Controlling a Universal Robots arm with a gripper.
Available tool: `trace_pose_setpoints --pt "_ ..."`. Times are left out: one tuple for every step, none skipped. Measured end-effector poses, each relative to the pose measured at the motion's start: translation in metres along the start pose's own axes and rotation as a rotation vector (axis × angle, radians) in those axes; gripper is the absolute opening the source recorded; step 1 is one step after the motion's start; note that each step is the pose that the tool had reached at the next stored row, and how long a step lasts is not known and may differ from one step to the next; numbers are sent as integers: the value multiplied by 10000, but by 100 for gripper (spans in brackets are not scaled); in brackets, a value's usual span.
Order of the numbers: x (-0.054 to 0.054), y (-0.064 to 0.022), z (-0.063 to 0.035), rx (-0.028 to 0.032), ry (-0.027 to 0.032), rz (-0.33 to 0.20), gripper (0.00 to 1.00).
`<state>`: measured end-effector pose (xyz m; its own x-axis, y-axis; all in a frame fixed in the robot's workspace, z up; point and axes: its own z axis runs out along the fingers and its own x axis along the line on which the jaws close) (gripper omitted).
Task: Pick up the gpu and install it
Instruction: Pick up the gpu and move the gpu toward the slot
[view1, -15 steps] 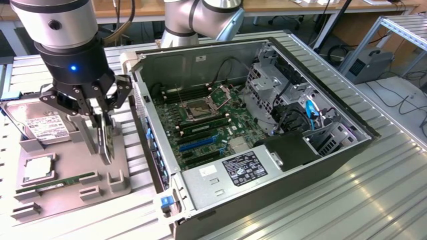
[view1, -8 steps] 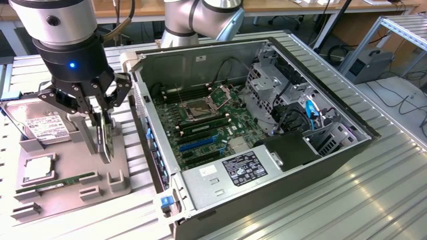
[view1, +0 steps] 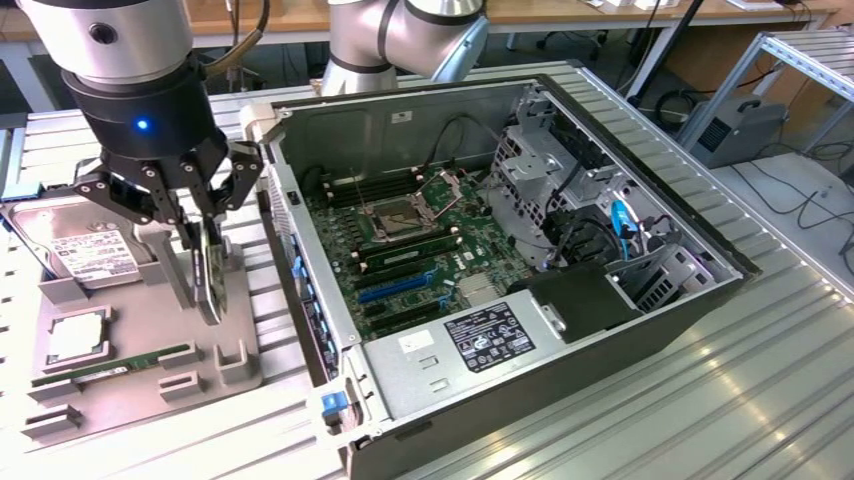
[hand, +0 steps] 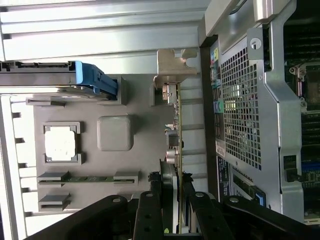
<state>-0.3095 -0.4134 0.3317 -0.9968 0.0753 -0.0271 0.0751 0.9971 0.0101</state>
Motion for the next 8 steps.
trace_pose_setpoints --pt "0 0 -4 0 0 0 27" --pt "0 0 -10 0 0 0 27" --pt "0 0 -14 0 0 0 27" --pt "0 0 -19 0 0 0 27" --pt "-1 0 -24 0 0 0 27" --pt "-1 0 -29 1 1 0 27" --pt "-1 0 -34 1 1 0 27" --pt "-1 1 -40 1 1 0 27"
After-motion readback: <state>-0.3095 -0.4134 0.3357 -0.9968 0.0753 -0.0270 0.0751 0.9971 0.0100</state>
